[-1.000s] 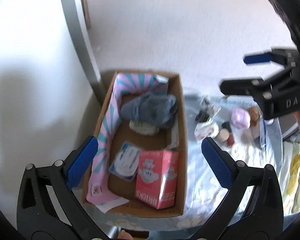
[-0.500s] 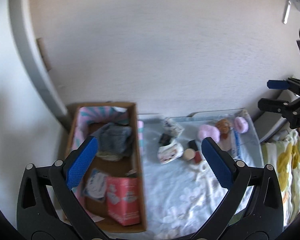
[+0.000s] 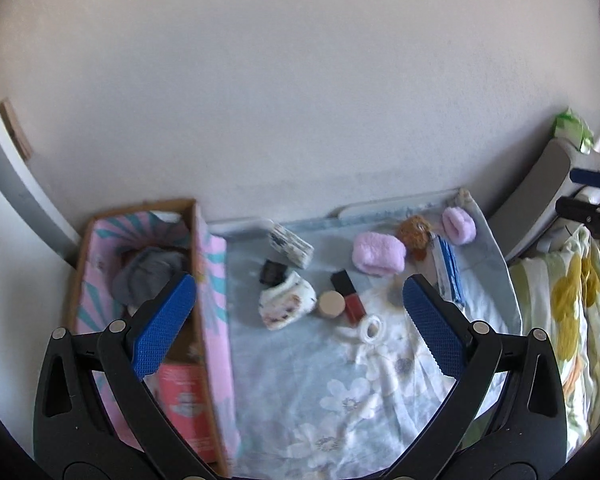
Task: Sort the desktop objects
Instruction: 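Move both tools back over the remaining table items, then grasp the cat-print pouch with left tool while right tool grasps the blue wipes pack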
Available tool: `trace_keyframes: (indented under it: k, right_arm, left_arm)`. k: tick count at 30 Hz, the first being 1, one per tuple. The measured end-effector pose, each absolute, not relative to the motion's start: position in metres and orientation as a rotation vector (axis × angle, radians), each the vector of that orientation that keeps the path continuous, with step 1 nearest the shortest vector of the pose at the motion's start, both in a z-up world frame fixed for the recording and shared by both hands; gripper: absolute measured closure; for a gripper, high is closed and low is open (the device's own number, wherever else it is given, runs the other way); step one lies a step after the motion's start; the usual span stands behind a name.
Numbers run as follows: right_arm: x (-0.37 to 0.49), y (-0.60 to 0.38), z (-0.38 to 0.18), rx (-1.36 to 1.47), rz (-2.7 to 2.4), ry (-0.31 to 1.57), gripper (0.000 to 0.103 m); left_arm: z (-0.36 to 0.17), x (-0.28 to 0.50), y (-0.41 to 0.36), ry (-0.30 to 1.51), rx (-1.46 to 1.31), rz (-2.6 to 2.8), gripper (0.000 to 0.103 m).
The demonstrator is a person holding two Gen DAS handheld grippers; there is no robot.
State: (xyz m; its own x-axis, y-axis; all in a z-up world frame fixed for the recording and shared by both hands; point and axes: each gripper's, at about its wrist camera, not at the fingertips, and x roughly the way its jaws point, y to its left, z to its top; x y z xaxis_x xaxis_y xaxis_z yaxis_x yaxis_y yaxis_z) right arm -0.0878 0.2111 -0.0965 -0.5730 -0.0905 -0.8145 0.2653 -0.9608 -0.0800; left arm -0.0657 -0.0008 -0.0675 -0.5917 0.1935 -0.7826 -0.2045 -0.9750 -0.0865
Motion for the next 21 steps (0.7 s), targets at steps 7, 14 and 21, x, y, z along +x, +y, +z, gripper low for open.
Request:
trace_keyframes:
  k: [7, 14, 21]
  right_arm:
    - [-0.083, 0.233, -0.164, 1.491, -2.563, 0.169, 0.000]
    - [-0.093, 0.225, -0.226, 1.565, -2.504, 0.047, 0.000]
    - [-0.096, 0.210, -0.261, 1.562, -2.537, 0.045, 0.000]
  left_arm:
    - [-0.115, -0.055, 0.018, 0.002, -1.333, 2.647, 0.000]
    - [-0.159, -0.063, 0.017, -0.039, -1.387, 2.750, 0.000]
    - [-0.213, -0.098, 0.022, -0.252, -1.586, 2.887, 0.000]
